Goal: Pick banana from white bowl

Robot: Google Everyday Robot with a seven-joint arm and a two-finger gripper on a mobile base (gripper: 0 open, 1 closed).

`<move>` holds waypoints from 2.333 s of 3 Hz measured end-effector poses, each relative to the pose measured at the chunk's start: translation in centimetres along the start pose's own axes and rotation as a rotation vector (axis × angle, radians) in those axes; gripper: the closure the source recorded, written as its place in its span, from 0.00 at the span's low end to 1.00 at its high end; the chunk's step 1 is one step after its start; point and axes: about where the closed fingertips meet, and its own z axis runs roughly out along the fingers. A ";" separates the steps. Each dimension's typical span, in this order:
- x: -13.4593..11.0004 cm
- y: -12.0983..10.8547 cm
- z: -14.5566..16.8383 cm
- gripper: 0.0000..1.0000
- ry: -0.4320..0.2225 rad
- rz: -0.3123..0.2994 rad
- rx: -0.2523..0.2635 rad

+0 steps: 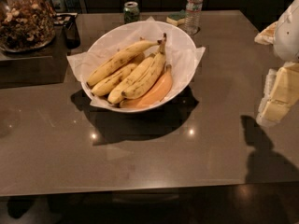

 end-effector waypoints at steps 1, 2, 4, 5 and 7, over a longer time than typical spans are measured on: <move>-0.2 -0.1 -0.1 0.00 -0.007 -0.002 0.006; -3.0 -1.6 0.6 0.00 -0.106 -0.043 -0.002; -11.6 -4.7 -0.3 0.00 -0.291 -0.246 -0.031; -11.9 -4.9 -0.6 0.00 -0.296 -0.251 -0.025; -20.0 -5.5 1.6 0.00 -0.408 -0.440 -0.107</move>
Offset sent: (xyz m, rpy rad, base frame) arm 0.0574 0.0617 0.0077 0.2260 -0.0576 0.1755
